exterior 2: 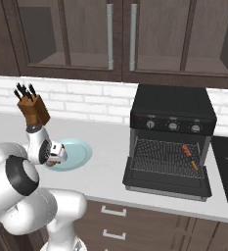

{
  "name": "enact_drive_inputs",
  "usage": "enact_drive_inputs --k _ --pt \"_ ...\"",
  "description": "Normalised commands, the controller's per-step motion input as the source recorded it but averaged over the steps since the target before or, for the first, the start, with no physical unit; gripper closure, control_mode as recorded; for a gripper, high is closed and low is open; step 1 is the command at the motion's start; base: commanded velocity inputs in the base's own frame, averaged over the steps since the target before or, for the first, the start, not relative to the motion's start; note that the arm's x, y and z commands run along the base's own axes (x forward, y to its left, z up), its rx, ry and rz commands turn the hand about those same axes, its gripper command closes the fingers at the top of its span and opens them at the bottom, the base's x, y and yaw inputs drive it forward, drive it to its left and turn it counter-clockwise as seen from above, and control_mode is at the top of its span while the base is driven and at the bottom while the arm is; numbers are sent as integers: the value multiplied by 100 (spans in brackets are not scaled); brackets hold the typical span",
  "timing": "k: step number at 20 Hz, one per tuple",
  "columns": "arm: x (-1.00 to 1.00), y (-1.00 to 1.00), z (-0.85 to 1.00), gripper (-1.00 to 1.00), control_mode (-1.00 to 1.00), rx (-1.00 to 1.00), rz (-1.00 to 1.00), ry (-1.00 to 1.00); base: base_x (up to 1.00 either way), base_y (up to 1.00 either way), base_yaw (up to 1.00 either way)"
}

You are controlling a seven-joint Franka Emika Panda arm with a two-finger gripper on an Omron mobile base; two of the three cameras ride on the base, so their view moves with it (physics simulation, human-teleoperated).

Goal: Pick up the kebab skewer and baguette bread, and place them inside the toaster oven. Close the toaster oven door and start by setting the timer.

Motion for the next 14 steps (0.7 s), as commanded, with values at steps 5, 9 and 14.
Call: enact_drive_inputs --k 5,9,14 --pt "18 0 -16 -100 -100 0 0 0 0 0 0" --pt "0 0 -20 -100 -100 0 0 0 0 0 0" --pt "0 0 -3 100 -100 0 0 0 0 0 0"
